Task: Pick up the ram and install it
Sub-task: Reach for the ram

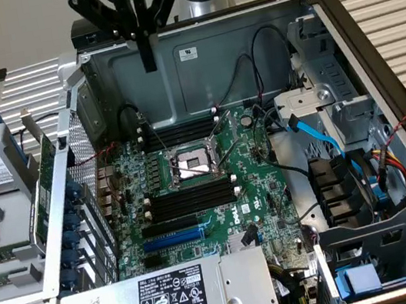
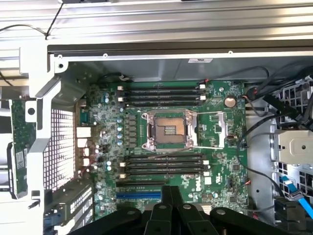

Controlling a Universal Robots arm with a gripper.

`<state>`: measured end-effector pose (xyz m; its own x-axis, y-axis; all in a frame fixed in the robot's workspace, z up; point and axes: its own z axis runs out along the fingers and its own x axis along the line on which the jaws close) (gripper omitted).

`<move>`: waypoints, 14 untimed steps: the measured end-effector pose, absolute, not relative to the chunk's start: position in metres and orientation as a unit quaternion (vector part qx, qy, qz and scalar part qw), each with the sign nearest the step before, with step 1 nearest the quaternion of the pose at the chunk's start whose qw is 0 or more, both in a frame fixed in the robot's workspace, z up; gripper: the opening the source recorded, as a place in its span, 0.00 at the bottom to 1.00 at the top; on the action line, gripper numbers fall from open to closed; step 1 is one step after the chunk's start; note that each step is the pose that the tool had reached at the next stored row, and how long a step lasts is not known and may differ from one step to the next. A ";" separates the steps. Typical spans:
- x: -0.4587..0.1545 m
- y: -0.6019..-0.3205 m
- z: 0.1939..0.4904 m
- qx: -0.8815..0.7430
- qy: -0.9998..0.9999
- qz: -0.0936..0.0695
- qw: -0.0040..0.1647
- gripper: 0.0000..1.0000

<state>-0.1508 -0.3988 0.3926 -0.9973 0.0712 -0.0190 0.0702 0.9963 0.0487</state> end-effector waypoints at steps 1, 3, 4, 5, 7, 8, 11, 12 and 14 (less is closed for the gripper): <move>-0.155 -0.399 0.393 0.035 0.999 0.024 0.010 0.11; -0.164 -0.399 0.393 0.035 0.999 0.024 0.010 0.11; -0.169 -0.399 0.393 0.035 0.999 0.024 0.010 0.11; -0.173 -0.399 0.393 0.035 0.999 0.024 0.010 0.11; -0.182 -0.399 0.393 0.035 0.999 0.024 0.010 0.11; -0.187 -0.399 0.393 0.035 0.999 0.024 0.010 0.11; -0.201 -0.399 0.393 0.035 0.999 0.024 0.010 0.11; -0.205 -0.399 0.393 0.035 0.999 0.024 0.010 0.11; -0.214 -0.399 0.393 0.035 0.999 0.024 0.010 0.11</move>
